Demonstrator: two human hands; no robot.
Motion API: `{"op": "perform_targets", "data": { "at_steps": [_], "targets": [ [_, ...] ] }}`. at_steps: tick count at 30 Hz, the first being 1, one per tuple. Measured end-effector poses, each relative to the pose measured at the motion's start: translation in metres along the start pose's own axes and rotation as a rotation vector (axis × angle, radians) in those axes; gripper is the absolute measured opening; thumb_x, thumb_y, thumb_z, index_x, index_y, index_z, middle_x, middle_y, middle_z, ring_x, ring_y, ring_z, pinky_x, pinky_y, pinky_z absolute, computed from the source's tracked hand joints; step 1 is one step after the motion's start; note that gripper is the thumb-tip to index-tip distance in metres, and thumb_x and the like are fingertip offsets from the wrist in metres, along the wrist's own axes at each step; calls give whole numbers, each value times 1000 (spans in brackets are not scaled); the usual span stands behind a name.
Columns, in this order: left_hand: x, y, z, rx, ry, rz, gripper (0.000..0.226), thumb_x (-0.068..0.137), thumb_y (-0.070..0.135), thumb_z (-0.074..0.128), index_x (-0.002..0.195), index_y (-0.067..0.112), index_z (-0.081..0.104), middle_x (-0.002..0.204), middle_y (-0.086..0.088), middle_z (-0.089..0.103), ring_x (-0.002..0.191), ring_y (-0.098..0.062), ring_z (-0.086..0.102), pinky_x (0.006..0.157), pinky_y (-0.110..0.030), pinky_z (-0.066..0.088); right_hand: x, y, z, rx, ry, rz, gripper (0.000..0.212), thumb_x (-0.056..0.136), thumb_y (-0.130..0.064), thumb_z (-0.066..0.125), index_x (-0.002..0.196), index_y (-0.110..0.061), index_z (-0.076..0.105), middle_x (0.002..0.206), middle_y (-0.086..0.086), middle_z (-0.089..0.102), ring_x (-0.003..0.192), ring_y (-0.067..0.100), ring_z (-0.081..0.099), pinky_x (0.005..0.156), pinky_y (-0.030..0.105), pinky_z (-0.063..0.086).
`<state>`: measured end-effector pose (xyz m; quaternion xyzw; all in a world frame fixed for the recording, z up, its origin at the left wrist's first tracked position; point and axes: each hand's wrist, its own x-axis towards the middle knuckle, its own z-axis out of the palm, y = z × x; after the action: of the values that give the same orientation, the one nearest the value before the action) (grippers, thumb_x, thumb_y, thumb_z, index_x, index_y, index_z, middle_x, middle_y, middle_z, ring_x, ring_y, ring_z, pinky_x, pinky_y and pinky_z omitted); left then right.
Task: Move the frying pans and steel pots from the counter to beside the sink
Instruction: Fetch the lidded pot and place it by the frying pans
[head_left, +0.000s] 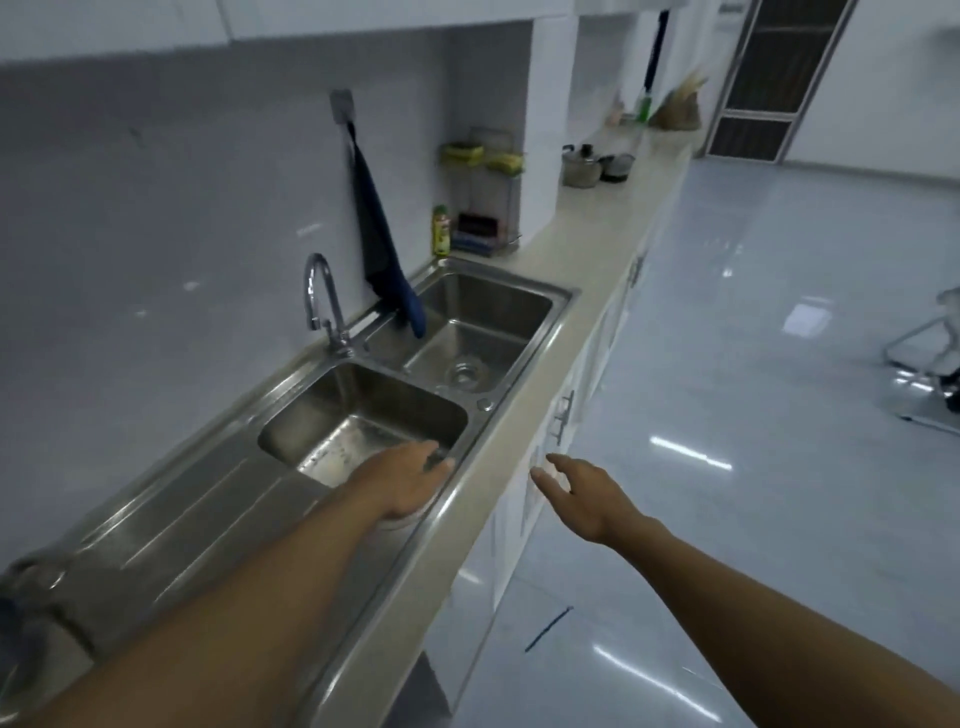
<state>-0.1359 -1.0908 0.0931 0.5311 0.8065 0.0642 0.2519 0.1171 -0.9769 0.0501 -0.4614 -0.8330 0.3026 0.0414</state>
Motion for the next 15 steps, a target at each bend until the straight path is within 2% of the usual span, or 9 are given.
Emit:
{"op": "perform_targets", "data": {
  "at_steps": [2,5,11,15],
  "targets": [
    [34,41,3,23,-3,24,69,96,65,36,151,25,39,157,-7,41,142,-29,43,111,-44,36,12,36,-27,13,23,38,78,97,-70,30,155,-18,37,159,6,43,146,25,40,120,43,31],
    [83,99,9,20,-4,71,67,96,65,33,149,25,42,156,-6,44,140,-28,45,113,-47,38,28,88,-66,42,45,96,83,94,-75,29,155,-19,37,158,5,44,145,24,41,119,44,33],
    [165,178,19,26,-57,126,84,88,78,23,155,28,31,163,0,33,147,-26,36,117,-52,32,60,166,-126,80,87,194,91,89,-82,23,155,-22,38,158,2,44,144,23,43,119,43,33],
    [224,218,20,30,-60,168,77,94,70,28,154,21,35,160,-7,38,144,-30,40,116,-51,34,93,204,-158,96,114,229,93,87,-84,21,155,-23,37,158,3,44,144,24,42,119,44,33]
  ]
}}
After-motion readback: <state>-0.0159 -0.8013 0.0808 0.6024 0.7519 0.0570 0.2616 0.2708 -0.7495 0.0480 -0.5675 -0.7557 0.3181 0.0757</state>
